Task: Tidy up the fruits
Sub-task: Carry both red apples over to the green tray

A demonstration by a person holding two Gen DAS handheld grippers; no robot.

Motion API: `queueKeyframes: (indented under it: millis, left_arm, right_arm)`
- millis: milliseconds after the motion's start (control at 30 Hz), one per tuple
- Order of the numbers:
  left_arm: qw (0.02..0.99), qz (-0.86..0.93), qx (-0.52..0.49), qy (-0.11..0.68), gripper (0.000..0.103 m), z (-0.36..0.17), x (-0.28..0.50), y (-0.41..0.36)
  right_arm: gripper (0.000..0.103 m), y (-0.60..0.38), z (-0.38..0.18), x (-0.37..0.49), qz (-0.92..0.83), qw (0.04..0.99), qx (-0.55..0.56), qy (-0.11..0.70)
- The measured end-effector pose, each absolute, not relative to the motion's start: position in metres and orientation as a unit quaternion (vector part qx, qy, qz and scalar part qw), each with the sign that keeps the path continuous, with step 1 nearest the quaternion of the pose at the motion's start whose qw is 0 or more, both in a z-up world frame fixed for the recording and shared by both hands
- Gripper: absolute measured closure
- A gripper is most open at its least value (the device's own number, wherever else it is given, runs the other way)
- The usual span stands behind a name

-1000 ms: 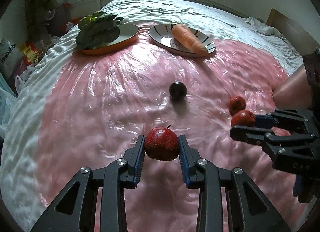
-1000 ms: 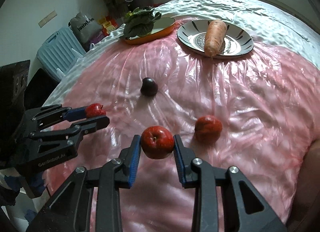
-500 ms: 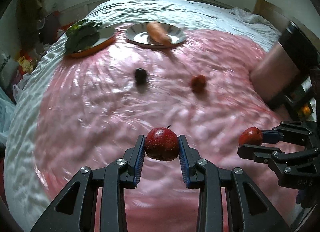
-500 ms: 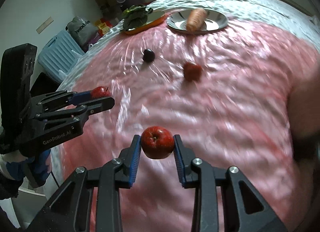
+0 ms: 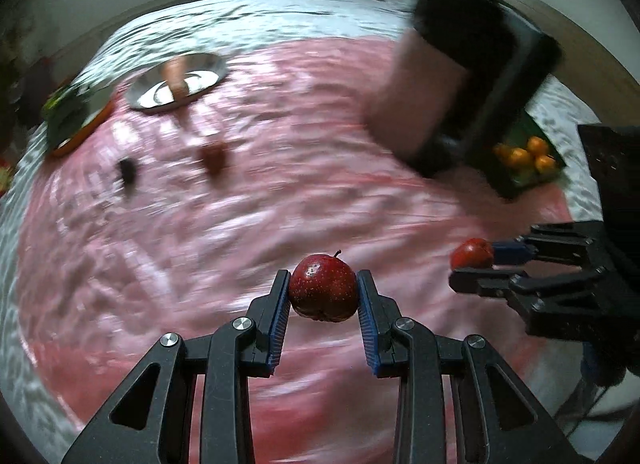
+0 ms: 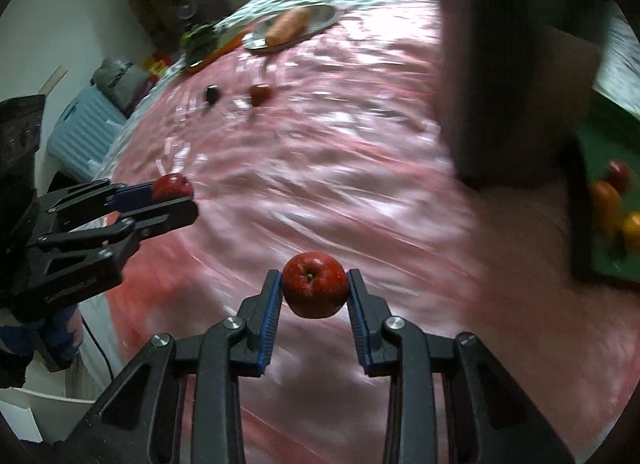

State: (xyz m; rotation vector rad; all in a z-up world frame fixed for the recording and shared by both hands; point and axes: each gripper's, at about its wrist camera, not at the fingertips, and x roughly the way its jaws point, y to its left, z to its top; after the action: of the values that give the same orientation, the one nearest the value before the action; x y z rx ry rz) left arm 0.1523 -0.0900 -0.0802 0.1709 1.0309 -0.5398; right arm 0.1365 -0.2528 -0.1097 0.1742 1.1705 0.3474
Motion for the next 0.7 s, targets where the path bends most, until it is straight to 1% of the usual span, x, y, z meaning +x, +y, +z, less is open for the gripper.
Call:
queueKeyframes:
  millis: [400,700]
  left_arm:
    - [0.787,-0.372,0.111,0.480,0.075,-0.071,0.122,-0.239]
    - [0.772,-0.416,0.116,0.466,0.075,-0.067,0.138,-0.340]
  right_arm:
    - [0.059,-0.392,-0.099,0.105,0.055,0.833,0.116,0.538]
    - [0.059,-0.500,-0.092,0.099,-0.016,0.849,0.137,0.510]
